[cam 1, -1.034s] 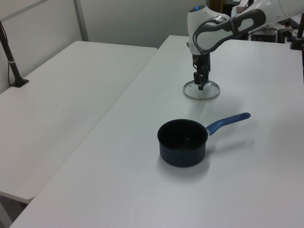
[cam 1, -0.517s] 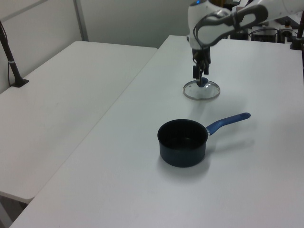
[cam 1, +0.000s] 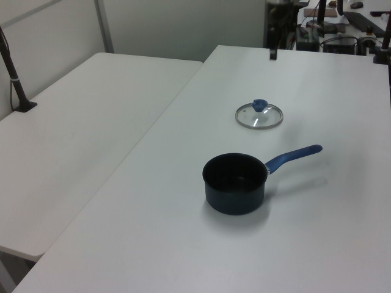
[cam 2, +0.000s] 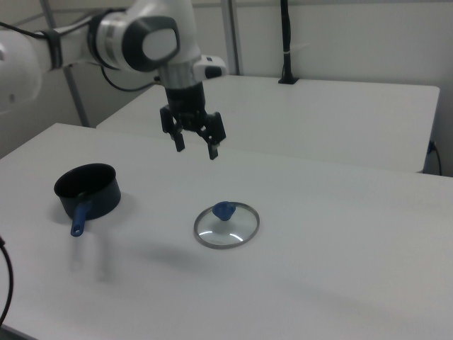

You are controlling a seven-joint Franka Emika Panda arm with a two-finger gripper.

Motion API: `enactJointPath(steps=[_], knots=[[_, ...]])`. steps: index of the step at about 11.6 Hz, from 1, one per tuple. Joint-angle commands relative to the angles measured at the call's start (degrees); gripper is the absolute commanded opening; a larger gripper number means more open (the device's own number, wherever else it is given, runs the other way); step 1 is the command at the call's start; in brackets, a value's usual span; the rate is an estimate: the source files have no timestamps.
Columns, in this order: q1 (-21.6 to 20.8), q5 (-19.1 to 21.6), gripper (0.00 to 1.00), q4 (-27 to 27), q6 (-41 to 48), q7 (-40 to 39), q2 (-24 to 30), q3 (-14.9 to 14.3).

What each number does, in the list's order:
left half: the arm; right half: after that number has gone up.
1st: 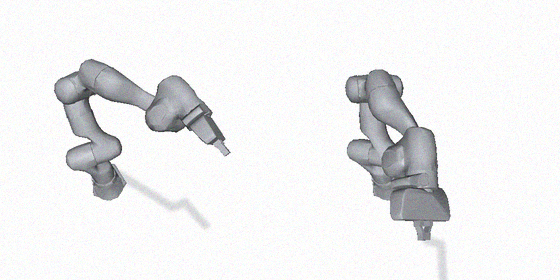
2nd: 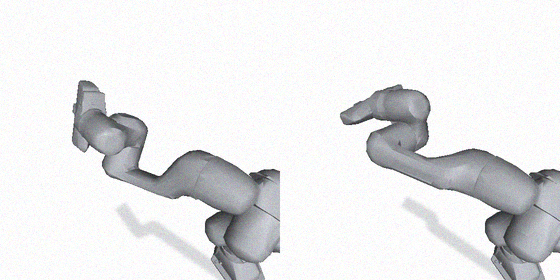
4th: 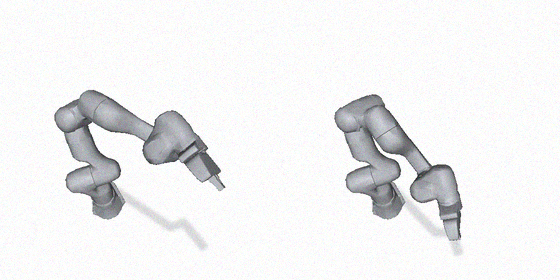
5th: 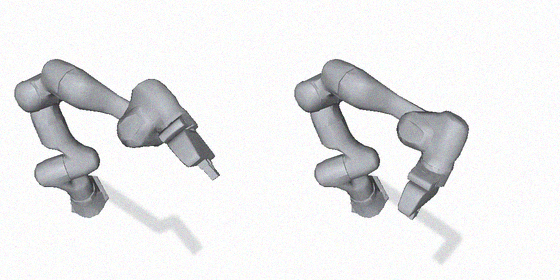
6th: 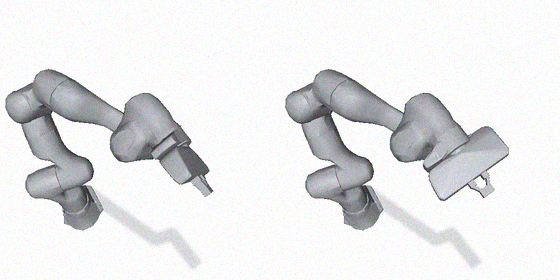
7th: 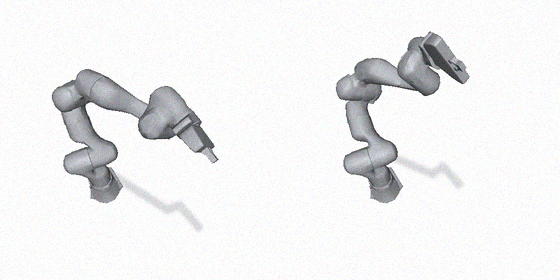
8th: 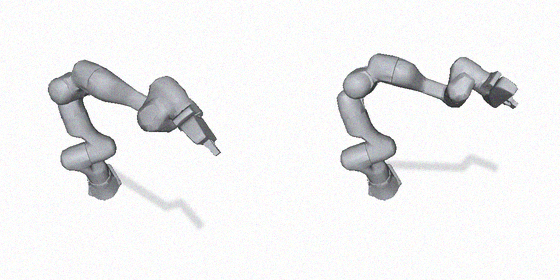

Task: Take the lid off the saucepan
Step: 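Open the gripper to release the knob and raise it away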

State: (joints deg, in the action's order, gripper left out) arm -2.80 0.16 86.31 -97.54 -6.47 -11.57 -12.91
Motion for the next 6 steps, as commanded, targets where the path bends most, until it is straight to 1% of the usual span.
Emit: enactJointPath(steps=[1, 2, 3, 6], knots=[[-0.19, -1.91, 1.00, 5.27, 4.87, 0.15, 8.74, 0.43], [-0.45, -1.83, 1.00, 6.14, 6.21, 0.41, 10.32, 0.87], [-0.71, -1.83, 1.00, 6.15, 6.83, 0.93, 10.69, 1.30], [-1.77, -2.09, 1.00, 6.06, 7.02, 2.96, 10.52, 1.31]])
